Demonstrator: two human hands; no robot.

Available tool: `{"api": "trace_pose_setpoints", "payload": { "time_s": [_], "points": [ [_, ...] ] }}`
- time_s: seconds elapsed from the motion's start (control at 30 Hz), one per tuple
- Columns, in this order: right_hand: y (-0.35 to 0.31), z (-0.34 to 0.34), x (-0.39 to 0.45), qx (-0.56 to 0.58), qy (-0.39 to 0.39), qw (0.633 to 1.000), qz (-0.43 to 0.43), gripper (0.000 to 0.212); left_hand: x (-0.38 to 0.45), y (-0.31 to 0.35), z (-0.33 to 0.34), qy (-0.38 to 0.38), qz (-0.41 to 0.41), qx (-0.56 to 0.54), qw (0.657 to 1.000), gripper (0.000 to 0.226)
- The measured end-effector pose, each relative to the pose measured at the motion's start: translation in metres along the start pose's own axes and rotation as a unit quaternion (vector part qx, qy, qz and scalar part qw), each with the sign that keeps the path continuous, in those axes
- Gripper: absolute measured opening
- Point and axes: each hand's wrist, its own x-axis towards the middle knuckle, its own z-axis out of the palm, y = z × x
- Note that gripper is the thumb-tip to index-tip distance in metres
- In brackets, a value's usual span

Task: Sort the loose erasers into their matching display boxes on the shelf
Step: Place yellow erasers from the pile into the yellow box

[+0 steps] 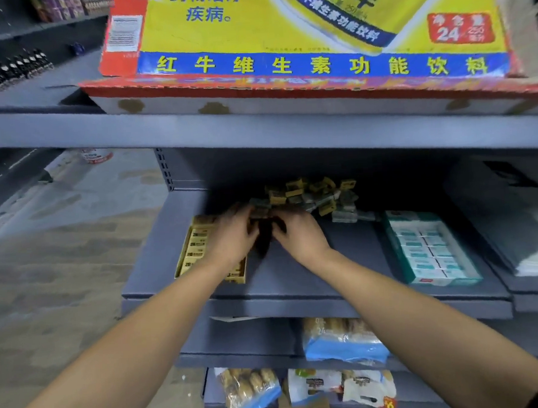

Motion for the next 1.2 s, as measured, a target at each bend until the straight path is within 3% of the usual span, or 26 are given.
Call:
{"api": "trace_pose_setpoints", "payload": {
  "time_s": [0.3, 0.53, 0.7, 1.0, 1.2],
  "points": [
    [0.033, -0.009, 0.017, -0.069, 0.013, 0.997, 0.020, 0.022, 0.027, 0.009, 0.017, 0.003, 0.049, 0.038, 0.998, 0.030],
    [0.035, -0.001, 0.050, -0.097, -0.026, 0.994, 0.035, 0.045, 0.038, -0.001, 0.014, 0.014, 0.033, 0.036, 0.999, 0.027],
    [0.039, 0.004, 0.061, -0.109, -0.065, 0.989, 0.074, 0.044, 0.035, -0.007, 0.010, 0.017, 0.028, 0.026, 0.999, 0.027],
    [0.030, -0.006, 0.046, -0.109, -0.043, 0.993, -0.001, 0.046, 0.032, -0.004, 0.010, 0.002, 0.027, 0.043, 0.999, 0.033],
    [0.026, -0.018, 0.022, -0.044, -0.012, 0.998, -0.043, 0.052, 0.029, 0.018, 0.015, 0.015, 0.032, 0.012, 0.999, 0.037]
  ]
}}
